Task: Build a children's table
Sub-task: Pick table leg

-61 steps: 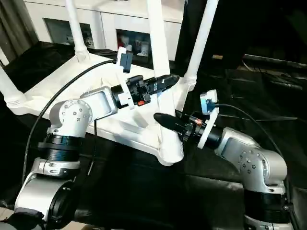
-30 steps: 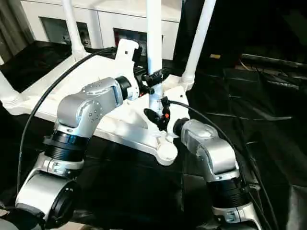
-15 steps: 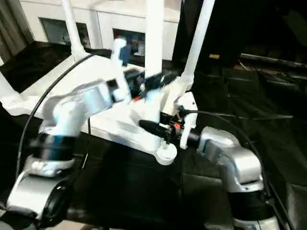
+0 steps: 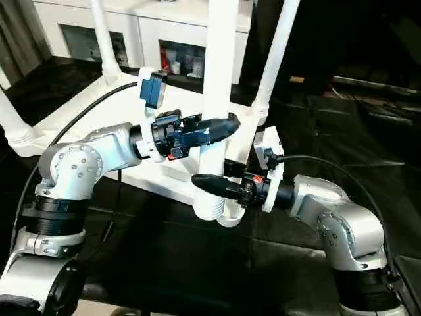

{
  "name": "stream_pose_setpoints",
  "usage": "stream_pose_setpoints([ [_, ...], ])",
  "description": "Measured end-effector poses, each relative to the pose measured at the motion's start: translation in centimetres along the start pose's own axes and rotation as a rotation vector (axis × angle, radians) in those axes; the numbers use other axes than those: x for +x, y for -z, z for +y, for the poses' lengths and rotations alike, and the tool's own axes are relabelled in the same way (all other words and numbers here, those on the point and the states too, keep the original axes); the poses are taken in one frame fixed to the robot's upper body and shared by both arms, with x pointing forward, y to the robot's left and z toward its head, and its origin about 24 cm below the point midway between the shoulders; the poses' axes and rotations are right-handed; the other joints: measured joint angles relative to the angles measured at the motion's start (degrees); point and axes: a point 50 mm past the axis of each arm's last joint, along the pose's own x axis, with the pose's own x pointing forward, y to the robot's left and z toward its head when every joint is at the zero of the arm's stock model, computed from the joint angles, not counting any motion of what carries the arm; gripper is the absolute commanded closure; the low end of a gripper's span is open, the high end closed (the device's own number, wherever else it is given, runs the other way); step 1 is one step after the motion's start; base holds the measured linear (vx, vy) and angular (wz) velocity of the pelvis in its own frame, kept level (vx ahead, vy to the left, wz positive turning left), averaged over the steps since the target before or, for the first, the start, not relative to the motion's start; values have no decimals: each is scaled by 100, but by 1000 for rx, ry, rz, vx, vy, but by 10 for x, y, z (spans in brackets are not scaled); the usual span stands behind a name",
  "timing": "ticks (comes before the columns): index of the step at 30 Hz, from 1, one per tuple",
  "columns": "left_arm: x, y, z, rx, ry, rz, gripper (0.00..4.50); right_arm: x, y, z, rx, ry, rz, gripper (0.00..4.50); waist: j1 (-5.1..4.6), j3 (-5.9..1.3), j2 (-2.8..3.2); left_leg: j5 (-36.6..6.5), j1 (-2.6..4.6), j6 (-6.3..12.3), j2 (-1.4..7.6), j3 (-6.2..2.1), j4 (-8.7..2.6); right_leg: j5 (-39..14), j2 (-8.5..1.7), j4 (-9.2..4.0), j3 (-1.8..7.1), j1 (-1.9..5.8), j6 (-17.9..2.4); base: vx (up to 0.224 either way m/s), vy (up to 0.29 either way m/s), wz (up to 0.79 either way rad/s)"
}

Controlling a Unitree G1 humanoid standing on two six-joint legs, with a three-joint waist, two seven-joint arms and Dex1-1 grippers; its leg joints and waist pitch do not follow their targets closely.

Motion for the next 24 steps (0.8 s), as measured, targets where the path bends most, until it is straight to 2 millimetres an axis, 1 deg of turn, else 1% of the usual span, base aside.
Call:
stream_pose_setpoints([
  [1,0,0,0,-1,0,1,232,-1,0,0,-1,1,4,263,0,0,0,0,0,0,0,0,0,0,0,0,0,0,0,0,0,0],
  [3,0,0,1,1,-2,0,242,-1,0,0,1,0,7,263,1,0,-1,0,-1,0,0,0,0,0,0,0,0,0,0,0,0,0],
  [9,2,1,3,2,-22,-15,249,-1,0,-2,-28,31,14,263,0,-1,-2,0,-1,0,0,0,0,0,0,0,0,0,0,0,0,0],
  [11,2,1,4,7,-34,-17,249,0,0,-3,-27,42,12,193,0,-1,-3,0,-1,0,0,0,0,0,0,0,0,0,0,0,0,0],
  [14,4,-2,14,40,-144,-27,250,6,0,-7,-29,119,-5,186,-7,-2,-1,2,1,-3,0,0,1,2,0,2,0,0,0,0,0,0],
  [15,3,-1,17,50,-187,-29,256,5,1,-10,-34,162,5,158,-8,-3,-2,4,1,-7,0,-1,1,3,0,2,0,0,1,0,0,0],
  [19,1,-1,24,68,-265,-33,261,5,5,-15,-20,236,8,134,-6,-2,-2,5,-2,-7,0,-2,-1,3,1,1,-1,-1,2,0,0,0],
  [24,5,-8,24,87,-285,-54,262,9,5,-17,15,267,-5,132,-6,-3,-3,4,-2,-7,0,-2,-2,3,1,0,-1,-2,1,0,0,0],
])
